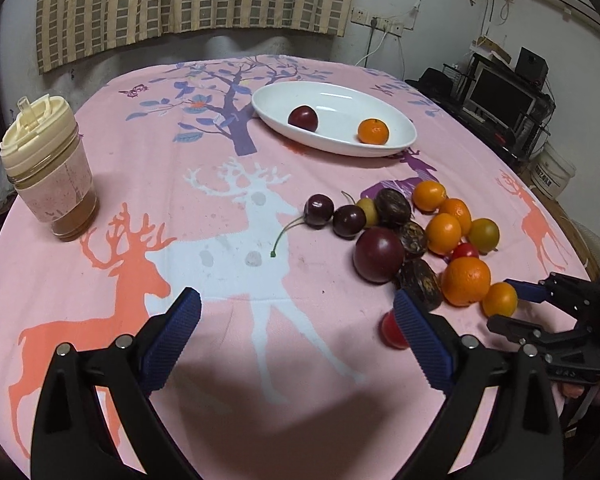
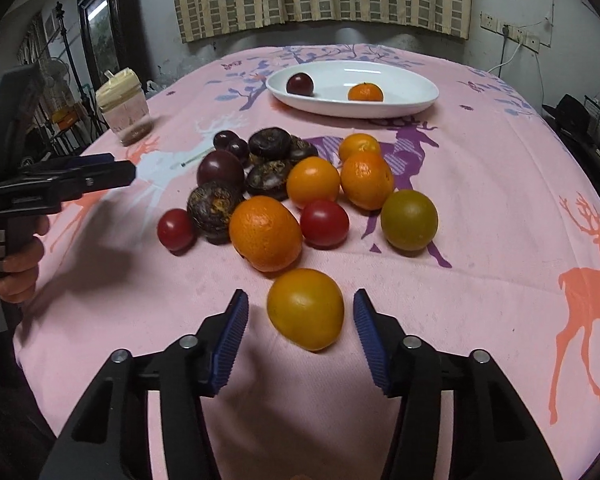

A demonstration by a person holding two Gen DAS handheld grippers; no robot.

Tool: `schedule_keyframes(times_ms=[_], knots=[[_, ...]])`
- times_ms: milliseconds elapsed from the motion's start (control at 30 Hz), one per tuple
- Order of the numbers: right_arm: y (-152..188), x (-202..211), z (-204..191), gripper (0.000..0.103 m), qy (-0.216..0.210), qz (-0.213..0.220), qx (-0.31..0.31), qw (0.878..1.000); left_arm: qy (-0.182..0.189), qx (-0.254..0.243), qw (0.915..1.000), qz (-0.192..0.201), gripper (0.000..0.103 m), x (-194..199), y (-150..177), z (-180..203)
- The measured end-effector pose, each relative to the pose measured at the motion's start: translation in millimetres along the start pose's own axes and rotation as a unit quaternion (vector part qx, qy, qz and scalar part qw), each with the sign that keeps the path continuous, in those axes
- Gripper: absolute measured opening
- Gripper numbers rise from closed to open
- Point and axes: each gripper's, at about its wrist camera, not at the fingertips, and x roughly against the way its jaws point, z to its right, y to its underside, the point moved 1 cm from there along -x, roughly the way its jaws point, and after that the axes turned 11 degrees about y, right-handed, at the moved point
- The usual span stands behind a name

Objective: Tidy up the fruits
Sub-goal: 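Grasp a red cherry tomato with the left tool while the right tool grasps a yellow fruit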

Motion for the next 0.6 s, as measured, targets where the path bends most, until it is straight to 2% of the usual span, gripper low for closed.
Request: schedule_keyframes(times_ms=[33,200,233,300,333,367,500,600], knots=[[1,-1,0,0.038,0.004,-0.002,0.002,1.000,0.002,-0.005,1.0000,-0.002,0.095,0,2,3],[4,5,7,0.038,-0.013,0.011,-0.015,1.000,0.034,-0.052,0.9979,-0.018,0.094,-5,9,26],[4,6,9,0.038,-0.016,0.012,-0.020,1.000,0.039,-0.066,0.9968,-0.022,0.090,-8,10,32],[4,6,13,0.038,-0.013,0.013,-0.029,0.999,0.046,-0.094,0.9938,-0.038,0.069,-15,13,45],[4,6,15,0.038,-0.011,0.013,-0.032,0.999,0.050,-0.104,0.9921,-0.047,0.067,-20,15,51],[4,6,16,0.038,-0.011,0.012,-0.034,0.999,0.053,-0.111,0.9910,-0.053,0.060,-24,16,55],[5,7,21,0.038,-0.014,0.014,-0.042,0.999,0.058,-0.127,0.9875,-0.073,0.048,-37,18,63],[4,9,25,0.038,-0.017,0.019,-0.048,0.999,0.058,-0.131,0.9864,-0.080,0.047,-42,19,64]])
